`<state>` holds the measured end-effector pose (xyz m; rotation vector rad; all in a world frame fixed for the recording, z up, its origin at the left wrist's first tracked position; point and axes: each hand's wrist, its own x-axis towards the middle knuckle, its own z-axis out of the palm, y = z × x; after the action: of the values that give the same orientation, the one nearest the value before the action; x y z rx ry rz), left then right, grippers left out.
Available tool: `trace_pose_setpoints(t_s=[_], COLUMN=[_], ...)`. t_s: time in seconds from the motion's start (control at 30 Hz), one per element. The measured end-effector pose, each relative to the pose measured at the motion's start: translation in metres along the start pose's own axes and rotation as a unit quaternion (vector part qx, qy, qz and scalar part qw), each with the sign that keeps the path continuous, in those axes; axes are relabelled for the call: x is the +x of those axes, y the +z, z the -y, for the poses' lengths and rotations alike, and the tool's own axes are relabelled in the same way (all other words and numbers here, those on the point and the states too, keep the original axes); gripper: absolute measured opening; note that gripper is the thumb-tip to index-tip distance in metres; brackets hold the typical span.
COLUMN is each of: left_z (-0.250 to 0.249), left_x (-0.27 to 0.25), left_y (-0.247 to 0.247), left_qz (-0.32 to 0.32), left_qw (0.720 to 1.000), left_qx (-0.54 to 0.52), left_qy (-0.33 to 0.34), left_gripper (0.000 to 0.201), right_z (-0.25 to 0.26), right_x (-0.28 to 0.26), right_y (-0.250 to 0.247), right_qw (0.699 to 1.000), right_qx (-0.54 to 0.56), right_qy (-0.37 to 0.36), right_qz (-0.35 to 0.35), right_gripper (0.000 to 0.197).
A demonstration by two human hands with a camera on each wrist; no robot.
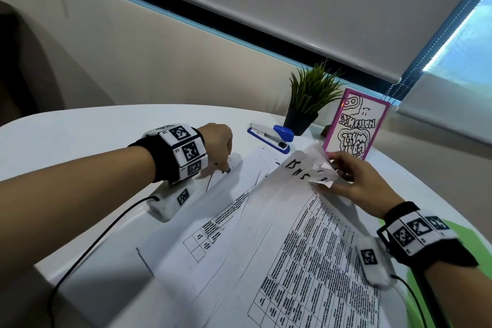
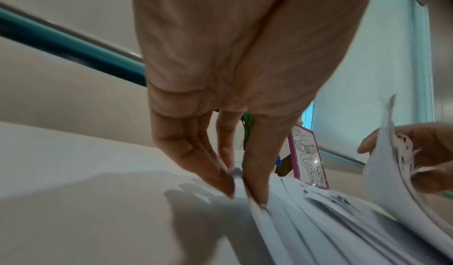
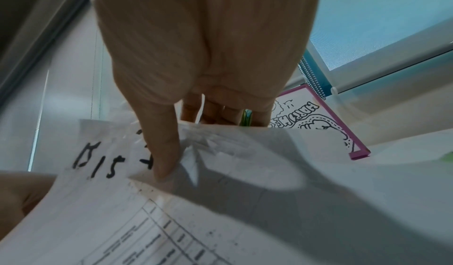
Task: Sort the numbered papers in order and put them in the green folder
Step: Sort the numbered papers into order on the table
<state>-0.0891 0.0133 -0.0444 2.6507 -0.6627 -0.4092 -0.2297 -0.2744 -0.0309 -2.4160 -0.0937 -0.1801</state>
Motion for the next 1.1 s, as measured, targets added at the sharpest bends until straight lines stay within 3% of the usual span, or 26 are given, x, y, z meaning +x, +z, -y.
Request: trace_pose_setpoints(t_s=[0.13,0.23,0.33,0.4,0.5,0.6,0.77,0.87,0.93,1.0,1.1], left_z=[0.0,0.0,-0.001,-0.002,-0.003,-0.007,-0.02,-0.029,-0.04,-0.049,-0.05], left_x=[-0.001,-0.003,-0.004,-0.005,-0.003,-0.008,-0.024,-0.028,-0.031,-0.034,-0.037], left_y=[-0.005,-0.01,-0.01,-0.01,-0.009,-0.011,-0.019,-0.019,-0.021,-0.025,-0.03], left_qz=[-0.054,-0.071,-0.056,-0.051,-0.049,-0.067,-0.185,-0.251,-0.285,-0.307,-0.281], left_qw=[0.997,0.996,0.995,0.993,0.986,0.973,0.927,0.93,0.945,0.94,0.941], left_qx=[-0.056,-0.029,0.001,0.032,0.089,0.155,0.251,0.176,0.028,-0.102,-0.174], left_qy=[0.012,0.047,0.078,0.102,0.13,0.156,0.207,0.202,0.159,0.11,0.067], left_gripper=[0.037,0.016,0.008,0.008,0.017,0.02,0.023,0.018,0.014,0.012,0.023], right_z=[-0.007,-0.004,-0.001,0.001,0.003,-0.006,-0.011,-0.013,-0.015,-0.017,-0.02], right_x=[0.0,-0.002,-0.003,-0.005,-0.008,-0.007,-0.008,-0.011,-0.012,-0.014,-0.014], right_y=[0.003,0.001,0.0,-0.001,-0.002,-0.005,-0.009,-0.01,-0.009,-0.009,-0.01], right_qw=[0.999,0.999,1.0,1.0,1.0,0.999,0.999,0.999,0.998,0.998,0.998], right_qx=[0.028,0.033,-0.011,-0.009,-0.001,-0.015,-0.023,-0.027,-0.033,-0.032,-0.027], right_qy=[0.02,0.015,-0.007,-0.012,-0.021,-0.03,-0.033,-0.041,-0.049,-0.052,-0.058], right_qz=[-0.022,-0.023,0.008,0.015,0.009,0.02,0.027,0.011,0.005,0.008,0.015], right_gripper=[0.067,0.049,0.021,0.014,0.013,0.029,0.033,0.035,0.029,0.015,0.013])
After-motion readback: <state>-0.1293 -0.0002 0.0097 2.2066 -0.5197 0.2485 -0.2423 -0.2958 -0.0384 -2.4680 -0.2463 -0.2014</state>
